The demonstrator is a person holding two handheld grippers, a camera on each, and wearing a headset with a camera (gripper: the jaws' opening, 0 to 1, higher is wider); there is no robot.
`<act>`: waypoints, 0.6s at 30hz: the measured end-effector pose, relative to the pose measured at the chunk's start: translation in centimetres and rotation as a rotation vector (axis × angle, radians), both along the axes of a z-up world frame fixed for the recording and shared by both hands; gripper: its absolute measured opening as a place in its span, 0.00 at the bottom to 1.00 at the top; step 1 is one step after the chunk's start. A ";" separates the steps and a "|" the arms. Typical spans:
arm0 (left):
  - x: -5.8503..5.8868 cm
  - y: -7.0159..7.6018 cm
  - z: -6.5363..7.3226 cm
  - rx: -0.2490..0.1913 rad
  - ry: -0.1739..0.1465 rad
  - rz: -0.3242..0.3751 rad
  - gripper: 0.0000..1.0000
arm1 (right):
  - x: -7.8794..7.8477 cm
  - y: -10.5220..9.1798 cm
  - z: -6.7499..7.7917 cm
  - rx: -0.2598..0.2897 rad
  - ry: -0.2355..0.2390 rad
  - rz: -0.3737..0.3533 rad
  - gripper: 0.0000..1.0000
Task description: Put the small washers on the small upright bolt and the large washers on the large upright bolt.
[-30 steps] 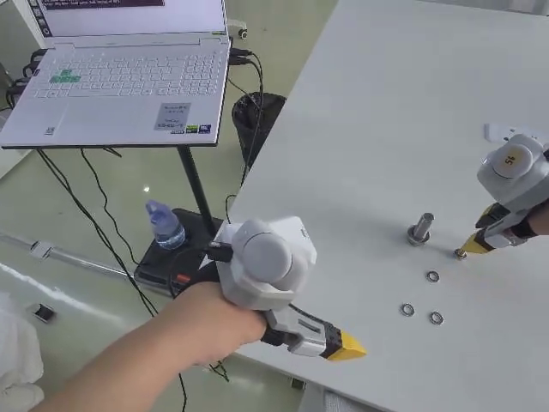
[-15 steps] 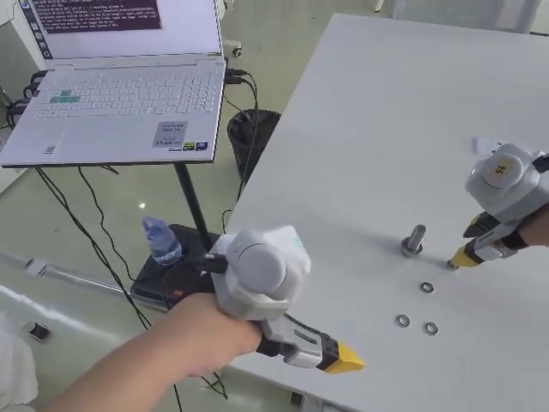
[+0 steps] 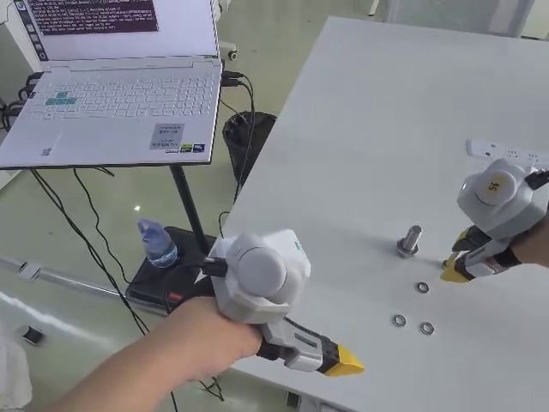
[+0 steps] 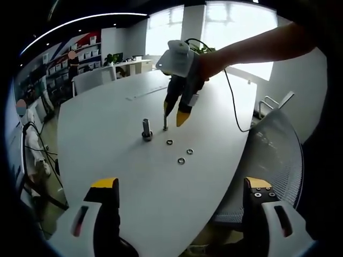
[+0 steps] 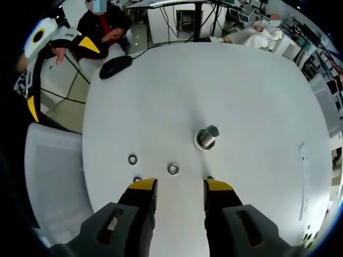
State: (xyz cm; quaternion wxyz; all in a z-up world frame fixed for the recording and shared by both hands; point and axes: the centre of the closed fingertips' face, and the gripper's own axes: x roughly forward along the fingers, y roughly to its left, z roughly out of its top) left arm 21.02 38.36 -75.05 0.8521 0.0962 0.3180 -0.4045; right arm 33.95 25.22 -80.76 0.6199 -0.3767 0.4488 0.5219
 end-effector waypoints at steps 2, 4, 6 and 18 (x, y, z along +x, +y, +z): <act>0.0 0.0 0.0 0.001 0.001 0.000 0.96 | -0.4 0.1 -0.1 -0.001 0.006 0.002 0.36; -0.1 0.0 -0.1 -0.001 0.003 0.001 0.96 | -0.7 0.2 -0.3 0.001 0.010 0.001 0.36; -0.2 0.0 -0.3 0.002 0.008 0.001 0.95 | -1.0 0.3 -0.4 0.001 0.013 0.006 0.36; -0.2 0.1 -0.2 0.004 0.001 0.002 0.95 | -1.6 1.1 -1.6 0.004 0.014 0.012 0.34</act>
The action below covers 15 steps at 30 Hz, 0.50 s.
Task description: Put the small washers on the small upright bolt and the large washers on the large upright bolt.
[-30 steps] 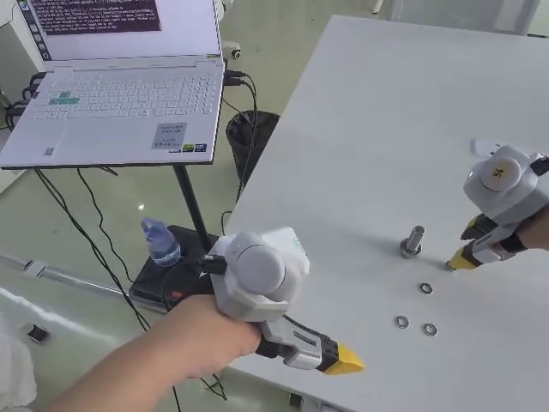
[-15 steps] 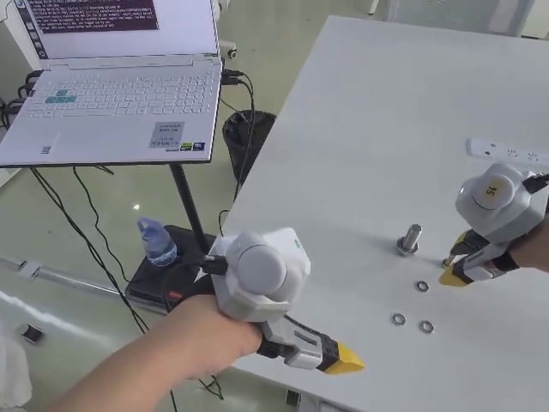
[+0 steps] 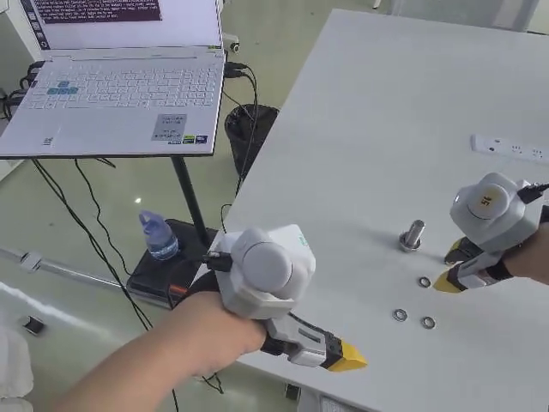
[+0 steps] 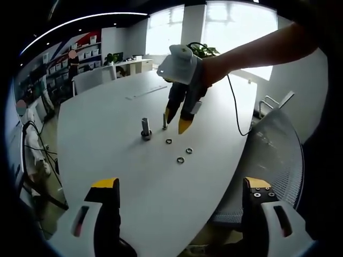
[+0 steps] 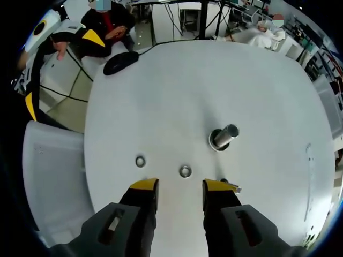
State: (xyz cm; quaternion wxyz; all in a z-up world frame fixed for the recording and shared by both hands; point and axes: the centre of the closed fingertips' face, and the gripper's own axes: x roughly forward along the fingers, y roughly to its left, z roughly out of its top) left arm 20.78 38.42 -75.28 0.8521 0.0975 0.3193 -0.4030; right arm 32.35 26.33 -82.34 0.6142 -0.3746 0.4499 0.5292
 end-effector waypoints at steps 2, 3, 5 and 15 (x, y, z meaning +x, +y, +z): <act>0.0 0.0 0.0 -0.002 0.000 0.001 0.95 | 0.0 0.2 -0.4 0.006 -0.003 0.000 0.34; 0.1 -0.1 0.0 -0.005 0.000 0.001 0.95 | 0.0 0.3 -0.5 0.005 -0.003 0.000 0.34; 0.1 -0.1 -0.1 -0.005 0.001 0.002 0.95 | 0.1 0.3 -0.9 0.003 -0.006 -0.001 0.33; 0.0 0.2 -0.3 -0.004 0.004 -0.004 0.94 | 0.1 0.3 -2.6 -0.021 -0.005 0.009 0.30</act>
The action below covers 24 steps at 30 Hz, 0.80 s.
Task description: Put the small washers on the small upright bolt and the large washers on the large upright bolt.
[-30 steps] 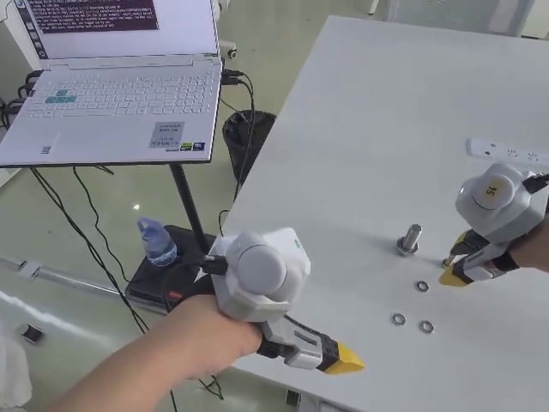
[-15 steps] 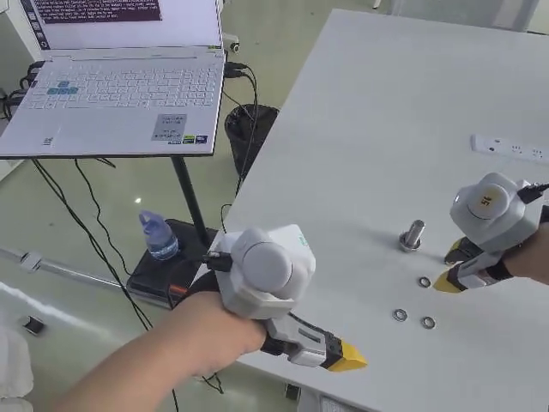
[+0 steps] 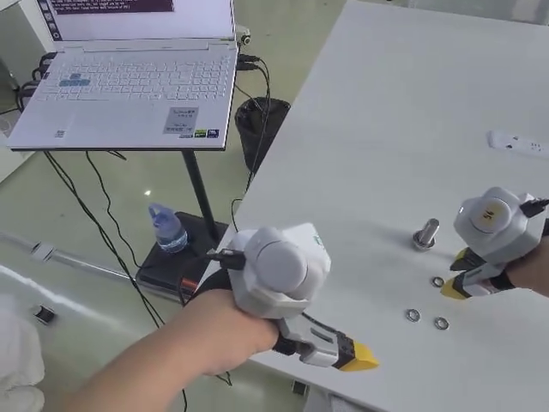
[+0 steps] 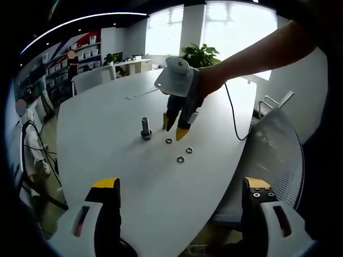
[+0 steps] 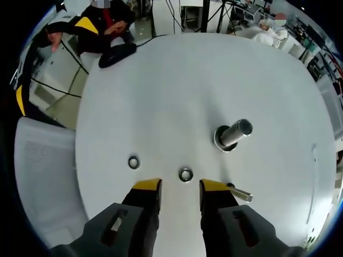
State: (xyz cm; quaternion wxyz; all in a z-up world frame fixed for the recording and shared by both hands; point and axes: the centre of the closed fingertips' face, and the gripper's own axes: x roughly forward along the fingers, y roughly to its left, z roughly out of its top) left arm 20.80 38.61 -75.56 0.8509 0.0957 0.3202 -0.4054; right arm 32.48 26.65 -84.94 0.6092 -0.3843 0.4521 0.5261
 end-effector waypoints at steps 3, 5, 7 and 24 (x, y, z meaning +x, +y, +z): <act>0.0 0.2 -0.2 0.006 0.004 -0.003 0.93 | 0.2 0.1 -0.3 -0.002 -0.004 0.000 0.30; 0.0 0.2 -0.1 0.004 0.006 -0.004 0.93 | 0.2 0.2 -0.5 -0.004 -0.004 -0.001 0.29; 0.0 0.1 -0.1 0.003 0.004 -0.006 0.93 | 0.2 0.2 -0.8 -0.013 -0.012 0.013 0.28; 0.3 0.1 -0.2 -0.003 0.002 -0.002 0.92 | 0.7 0.2 -1.9 -0.038 -0.023 0.018 0.25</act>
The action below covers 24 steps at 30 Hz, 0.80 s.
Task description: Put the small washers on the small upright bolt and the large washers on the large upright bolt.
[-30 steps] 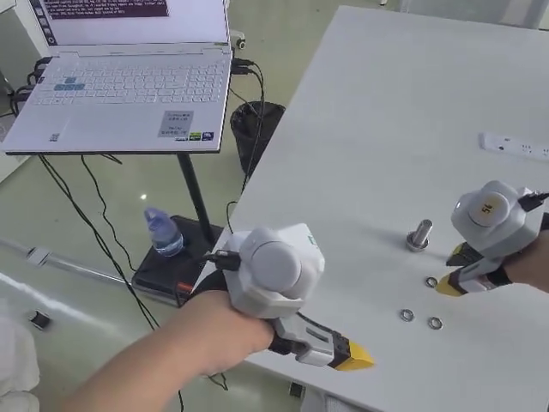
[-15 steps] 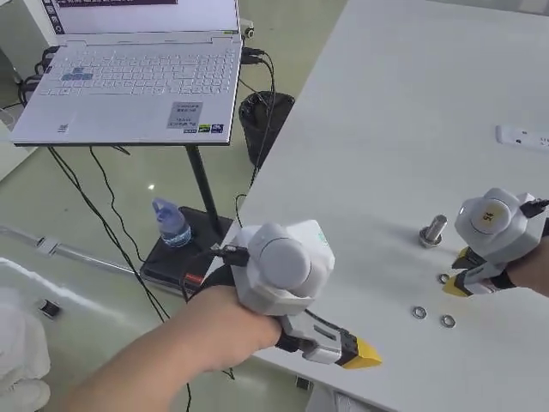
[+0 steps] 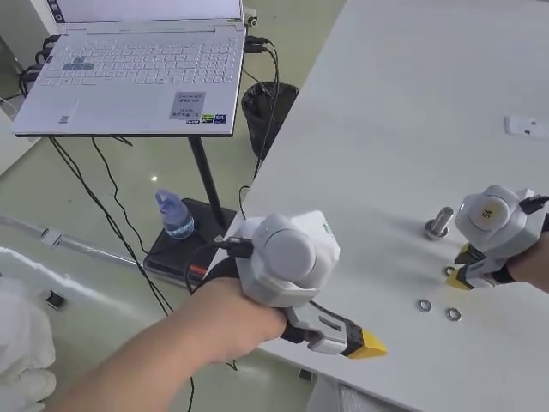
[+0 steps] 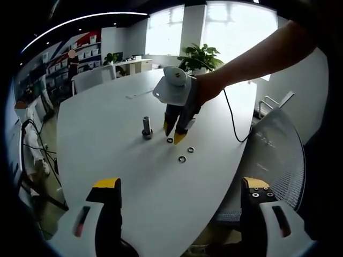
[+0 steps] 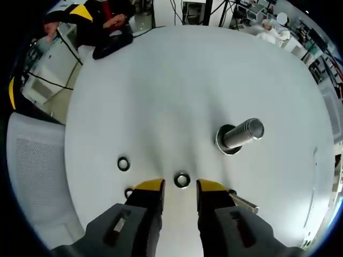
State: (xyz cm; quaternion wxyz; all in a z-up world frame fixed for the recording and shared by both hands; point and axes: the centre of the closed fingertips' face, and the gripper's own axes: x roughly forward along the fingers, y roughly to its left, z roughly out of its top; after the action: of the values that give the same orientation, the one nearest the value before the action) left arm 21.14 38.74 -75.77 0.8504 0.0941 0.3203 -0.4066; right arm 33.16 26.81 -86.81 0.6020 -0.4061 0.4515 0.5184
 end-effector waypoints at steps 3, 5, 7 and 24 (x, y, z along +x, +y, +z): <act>0.0 0.0 0.0 0.001 0.000 -0.004 0.92 | 0.0 -0.1 -0.2 -0.009 -0.003 0.007 0.24; -0.1 0.0 -0.1 0.006 0.001 -0.006 0.92 | -0.1 0.0 -0.2 -0.007 -0.002 0.005 0.23; -0.1 0.1 -0.2 0.007 0.003 -0.004 0.92 | 0.0 0.1 -0.2 -0.004 -0.005 0.006 0.23; -0.7 0.0 -0.8 0.012 0.017 -0.012 0.89 | 0.2 -0.1 -0.3 -0.005 0.003 0.001 0.18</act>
State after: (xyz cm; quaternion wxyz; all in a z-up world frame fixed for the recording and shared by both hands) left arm 20.48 38.70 -76.53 0.8446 0.0978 0.3296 -0.4104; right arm 33.35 26.75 -87.15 0.5999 -0.4072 0.4536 0.5182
